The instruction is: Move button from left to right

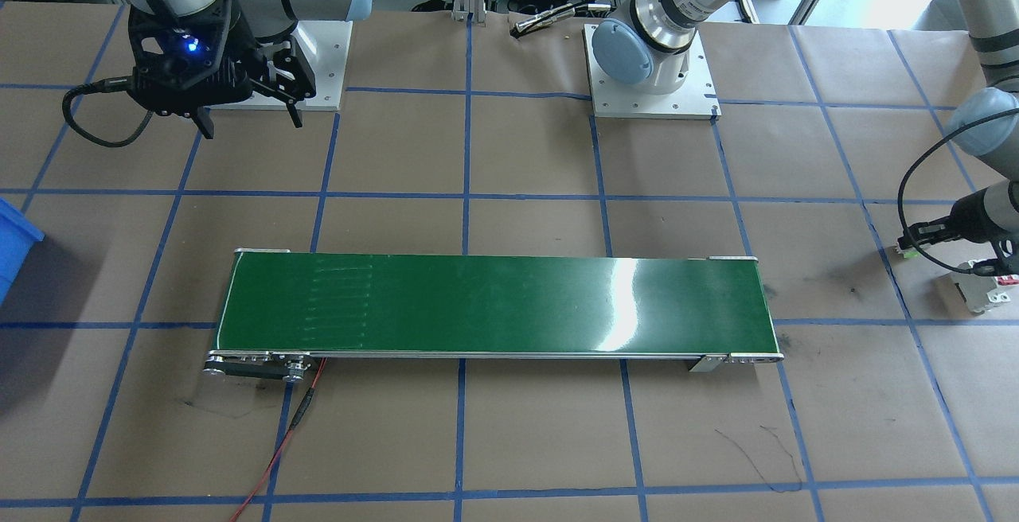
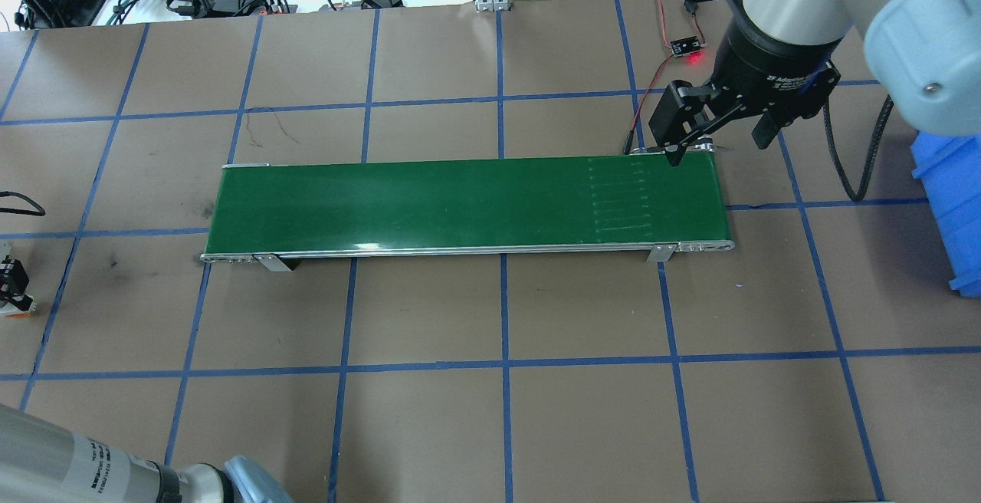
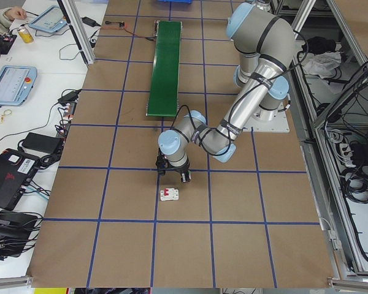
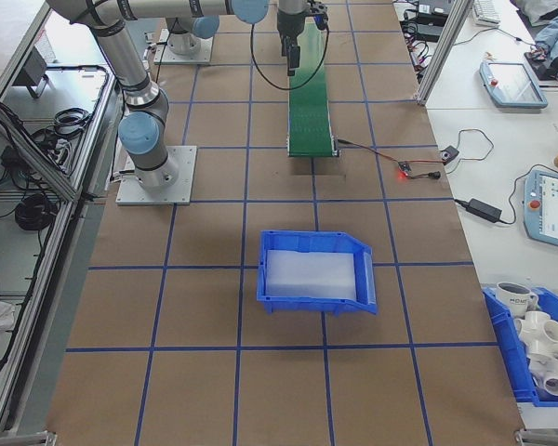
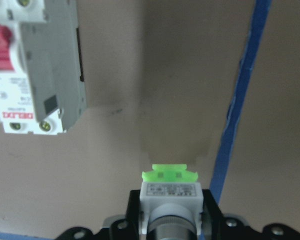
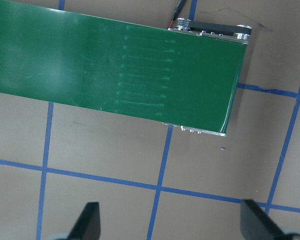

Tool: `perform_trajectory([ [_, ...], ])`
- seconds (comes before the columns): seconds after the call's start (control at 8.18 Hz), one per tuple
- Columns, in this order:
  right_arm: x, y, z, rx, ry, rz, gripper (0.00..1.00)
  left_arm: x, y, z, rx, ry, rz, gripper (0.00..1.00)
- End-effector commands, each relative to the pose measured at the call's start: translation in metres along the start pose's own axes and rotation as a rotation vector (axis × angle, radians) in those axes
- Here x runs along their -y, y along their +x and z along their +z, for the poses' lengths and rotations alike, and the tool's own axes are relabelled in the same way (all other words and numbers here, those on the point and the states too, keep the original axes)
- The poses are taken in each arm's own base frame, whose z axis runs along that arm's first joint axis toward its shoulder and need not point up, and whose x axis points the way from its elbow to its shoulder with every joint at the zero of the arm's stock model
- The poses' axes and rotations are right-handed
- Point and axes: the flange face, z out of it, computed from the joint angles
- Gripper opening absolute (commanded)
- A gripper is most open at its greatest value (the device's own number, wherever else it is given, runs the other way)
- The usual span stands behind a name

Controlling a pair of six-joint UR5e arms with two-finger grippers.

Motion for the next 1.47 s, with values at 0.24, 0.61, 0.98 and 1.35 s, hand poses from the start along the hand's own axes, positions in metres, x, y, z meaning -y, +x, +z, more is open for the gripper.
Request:
perform_trajectory([
  [0.24, 0.000, 0.000, 0.000, 0.000, 0.000, 0.000, 1.00, -0.022, 0.093, -0.137, 0.077, 0.080, 0.115, 0.00],
  [0.61, 0.001, 0.000, 0.001, 0.002, -0.001, -0.001, 1.00, 0.008, 0.219, -0.176, 0.021, 0.231, 0.176, 0.00],
  [0.98, 0.001, 0.000, 0.001, 0.000, -0.001, -0.001, 1.00, 0.017, 0.348, -0.177, 0.007, 0.235, 0.191, 0.00],
  [1.35, 0.001, 0.000, 0.001, 0.000, -0.001, -0.001, 1.00, 0.025, 0.368, -0.160, -0.002, 0.203, 0.184, 0.00],
])
